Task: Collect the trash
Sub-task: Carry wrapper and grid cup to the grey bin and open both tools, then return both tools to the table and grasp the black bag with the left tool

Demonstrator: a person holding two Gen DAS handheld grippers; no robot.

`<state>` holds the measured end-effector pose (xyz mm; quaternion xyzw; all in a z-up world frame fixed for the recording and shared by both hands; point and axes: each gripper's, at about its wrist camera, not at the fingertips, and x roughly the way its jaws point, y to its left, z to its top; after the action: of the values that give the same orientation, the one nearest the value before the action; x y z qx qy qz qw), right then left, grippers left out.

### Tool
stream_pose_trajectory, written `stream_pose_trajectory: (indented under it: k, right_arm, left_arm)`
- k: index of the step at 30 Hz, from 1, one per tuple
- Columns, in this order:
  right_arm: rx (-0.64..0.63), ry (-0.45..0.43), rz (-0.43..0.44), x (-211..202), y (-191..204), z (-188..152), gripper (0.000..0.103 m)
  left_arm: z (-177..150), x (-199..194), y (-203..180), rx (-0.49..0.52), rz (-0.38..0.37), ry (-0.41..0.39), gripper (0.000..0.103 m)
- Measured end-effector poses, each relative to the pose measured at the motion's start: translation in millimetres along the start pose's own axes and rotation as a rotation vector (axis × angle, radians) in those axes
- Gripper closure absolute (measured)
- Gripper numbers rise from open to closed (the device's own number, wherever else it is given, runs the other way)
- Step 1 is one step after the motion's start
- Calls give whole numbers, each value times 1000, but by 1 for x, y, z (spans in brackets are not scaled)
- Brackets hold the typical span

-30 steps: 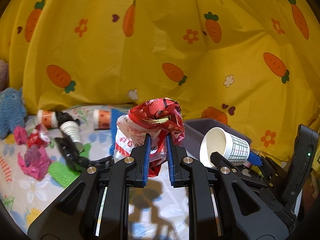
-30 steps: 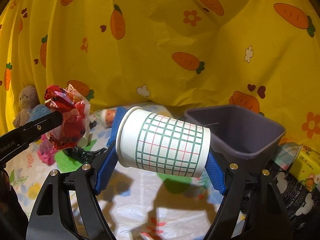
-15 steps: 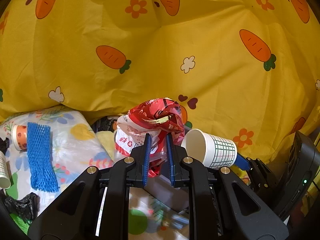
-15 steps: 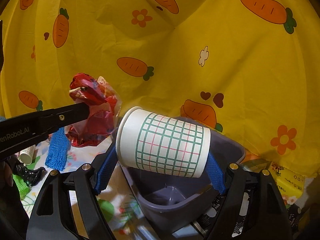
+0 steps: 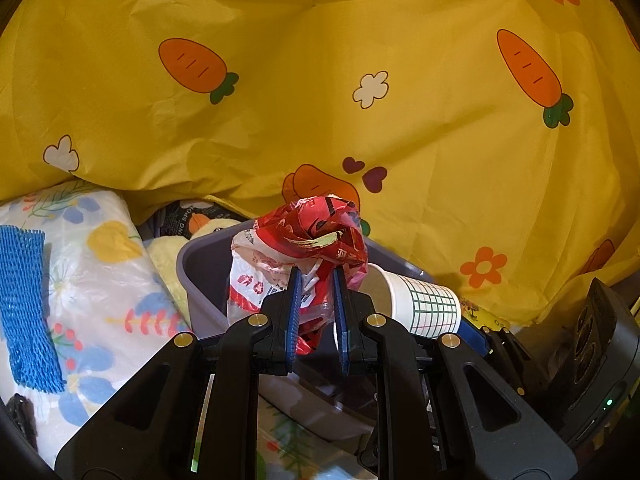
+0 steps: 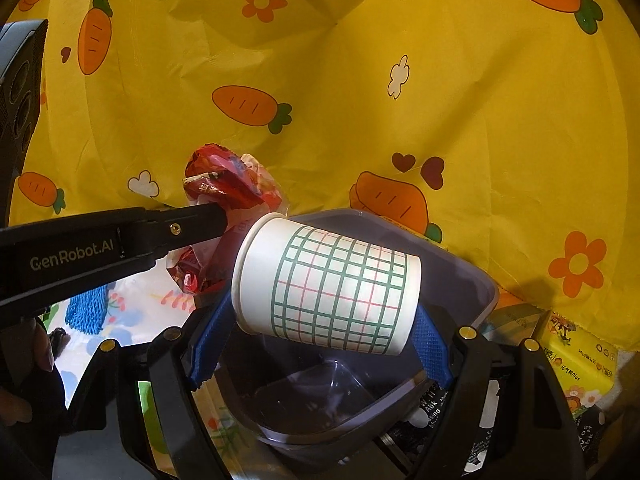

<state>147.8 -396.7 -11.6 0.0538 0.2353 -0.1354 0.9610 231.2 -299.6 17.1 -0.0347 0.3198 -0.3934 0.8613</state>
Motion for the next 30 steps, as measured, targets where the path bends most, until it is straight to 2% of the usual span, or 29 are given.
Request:
stream_pose_trajectory:
  k: [5,7,8,9,11,15,21,26,30]
  right_arm:
    - [14,18,-6,8,-6,-1,25]
    - [17,22,0,10,-7,-3,25]
    - [18,25,5,11,-7,-3,25]
    - [19,26,2,11,-8,-4,23]
    - [22,25,3,11,-8,-5,20]
    - [21,17,-5,9,-7,-6,18]
    - [29,11,-14,5,-4,-7,18]
    - [14,7,-35,2,2,-10,18]
    - [4,-10,-55,-6,7,-12,18]
  left_arm:
    - [0,12,1,-22,-27,32,87]
    - [-2,13,4,-29,-51,33,79]
    - [-3,11,4,-23,-50,24,71]
    - [-4,8,5,-15,-27,7,57]
    - [-5,1,6,-8,17,-25,42]
    - [-6,-17,17,-42,46,-71,32]
    - [-15,-39,30,-52,109,-98,26]
    - [-26,-59,38,-58,141,-118,25]
    - [-36,-79,43,-48,205,-141,25]
